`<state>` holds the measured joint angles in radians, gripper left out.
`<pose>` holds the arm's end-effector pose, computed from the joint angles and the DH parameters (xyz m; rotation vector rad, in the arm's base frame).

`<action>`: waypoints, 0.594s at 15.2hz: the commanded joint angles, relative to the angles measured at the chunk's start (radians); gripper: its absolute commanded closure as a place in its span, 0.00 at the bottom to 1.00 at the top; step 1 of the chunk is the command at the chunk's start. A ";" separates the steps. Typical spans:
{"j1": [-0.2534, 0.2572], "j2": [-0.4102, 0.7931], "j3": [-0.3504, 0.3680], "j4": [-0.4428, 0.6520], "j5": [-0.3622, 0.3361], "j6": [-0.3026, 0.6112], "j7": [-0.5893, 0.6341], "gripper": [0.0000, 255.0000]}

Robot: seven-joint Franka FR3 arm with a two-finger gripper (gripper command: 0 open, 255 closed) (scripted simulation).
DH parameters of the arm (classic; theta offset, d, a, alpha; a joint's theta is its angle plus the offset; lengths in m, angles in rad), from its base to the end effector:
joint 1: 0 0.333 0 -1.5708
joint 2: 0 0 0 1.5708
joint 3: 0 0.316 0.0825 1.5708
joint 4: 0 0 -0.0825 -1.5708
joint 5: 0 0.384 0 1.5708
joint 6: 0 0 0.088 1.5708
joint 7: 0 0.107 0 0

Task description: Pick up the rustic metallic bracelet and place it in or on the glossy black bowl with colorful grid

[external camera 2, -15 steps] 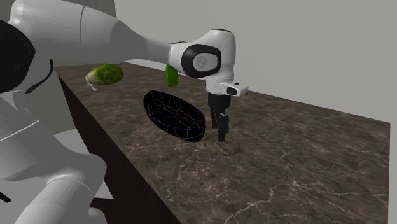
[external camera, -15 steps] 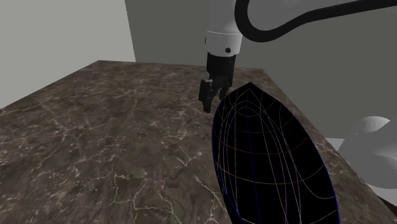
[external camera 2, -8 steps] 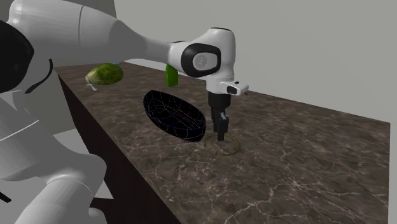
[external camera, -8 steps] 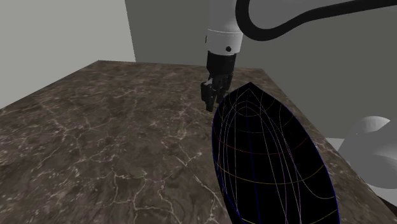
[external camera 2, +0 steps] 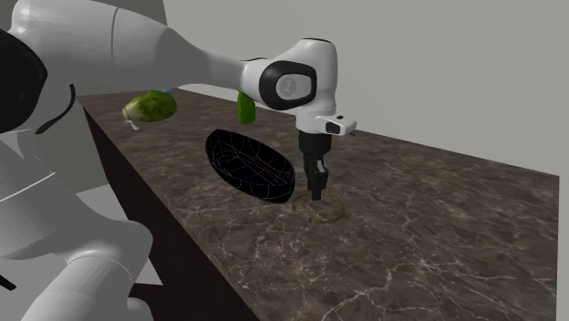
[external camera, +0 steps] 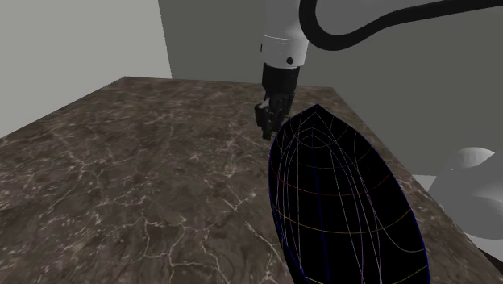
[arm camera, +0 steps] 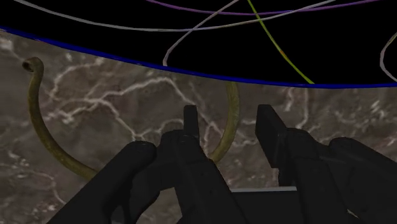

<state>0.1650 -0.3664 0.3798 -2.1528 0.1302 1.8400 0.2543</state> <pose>0.3759 0.2602 0.5404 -3.1139 -0.3703 -0.0501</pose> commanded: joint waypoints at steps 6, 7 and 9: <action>0.000 0.007 -0.003 0.073 -0.002 -0.083 0.004 1.00; -0.001 0.008 -0.004 0.087 -0.003 -0.096 0.004 1.00; -0.002 0.010 -0.006 0.116 -0.005 -0.123 0.005 1.00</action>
<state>0.1622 -0.3587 0.3716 -2.0512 0.1257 1.7296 0.2548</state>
